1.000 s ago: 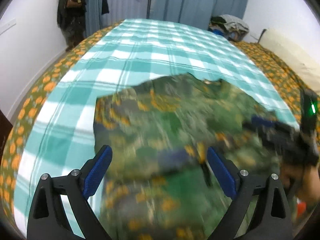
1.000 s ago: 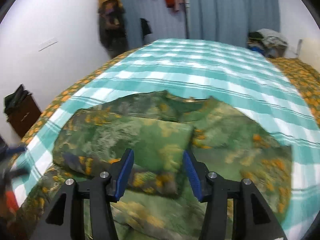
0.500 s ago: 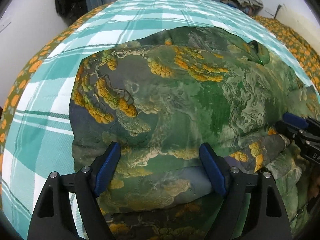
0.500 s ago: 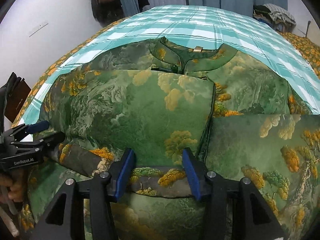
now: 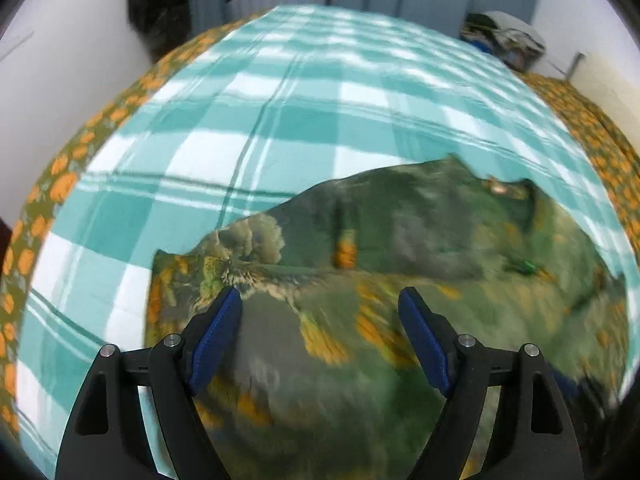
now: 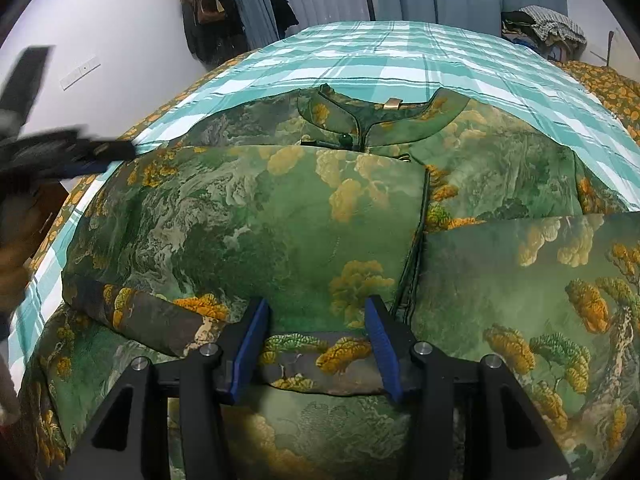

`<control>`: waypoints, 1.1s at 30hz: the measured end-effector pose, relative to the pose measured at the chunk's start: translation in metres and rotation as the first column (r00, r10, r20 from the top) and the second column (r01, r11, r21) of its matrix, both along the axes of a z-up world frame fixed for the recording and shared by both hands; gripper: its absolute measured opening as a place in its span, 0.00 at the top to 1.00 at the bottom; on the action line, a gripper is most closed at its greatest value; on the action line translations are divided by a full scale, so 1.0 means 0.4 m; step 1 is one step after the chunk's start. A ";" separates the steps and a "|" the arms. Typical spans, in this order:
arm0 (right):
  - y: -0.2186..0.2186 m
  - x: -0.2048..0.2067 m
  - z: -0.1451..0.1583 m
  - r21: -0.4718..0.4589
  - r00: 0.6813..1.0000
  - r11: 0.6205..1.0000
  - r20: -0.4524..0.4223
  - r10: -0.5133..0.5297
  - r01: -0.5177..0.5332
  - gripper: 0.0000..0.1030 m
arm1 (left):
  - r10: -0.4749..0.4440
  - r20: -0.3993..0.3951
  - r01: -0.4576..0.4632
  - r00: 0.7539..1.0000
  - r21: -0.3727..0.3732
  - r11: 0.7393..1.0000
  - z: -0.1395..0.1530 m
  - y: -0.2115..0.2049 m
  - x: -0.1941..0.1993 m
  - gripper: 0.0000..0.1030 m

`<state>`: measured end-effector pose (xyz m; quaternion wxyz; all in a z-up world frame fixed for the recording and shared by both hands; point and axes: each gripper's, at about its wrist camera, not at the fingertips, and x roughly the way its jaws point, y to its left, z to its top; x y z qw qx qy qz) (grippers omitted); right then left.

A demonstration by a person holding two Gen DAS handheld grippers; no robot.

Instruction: Fold large clothes

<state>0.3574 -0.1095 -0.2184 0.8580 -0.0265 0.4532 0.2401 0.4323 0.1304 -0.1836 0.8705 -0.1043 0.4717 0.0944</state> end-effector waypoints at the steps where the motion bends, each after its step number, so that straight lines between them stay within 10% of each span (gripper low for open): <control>1: -0.001 -0.001 0.000 0.002 1.000 1.000 0.000 0.000 0.000 0.51 | 0.015 -0.026 -0.016 1.000 -0.014 1.000 -0.036 0.012 0.010 0.17; 5: -0.003 -0.002 -0.001 0.006 1.000 1.000 0.003 0.000 0.000 0.51 | 0.020 -0.034 -0.022 0.999 -0.082 0.996 -0.121 0.043 0.005 0.13; 25: 0.029 -0.002 0.010 -0.101 1.000 0.995 0.004 0.005 -0.005 0.51 | -0.114 -0.070 0.118 0.991 0.051 0.992 -0.063 -0.053 -0.249 0.13; 33: -0.024 -0.133 0.127 -0.124 0.998 0.992 0.059 -0.028 0.035 0.49 | -0.158 -0.034 0.159 0.987 0.036 0.987 -0.007 -0.074 -0.483 0.12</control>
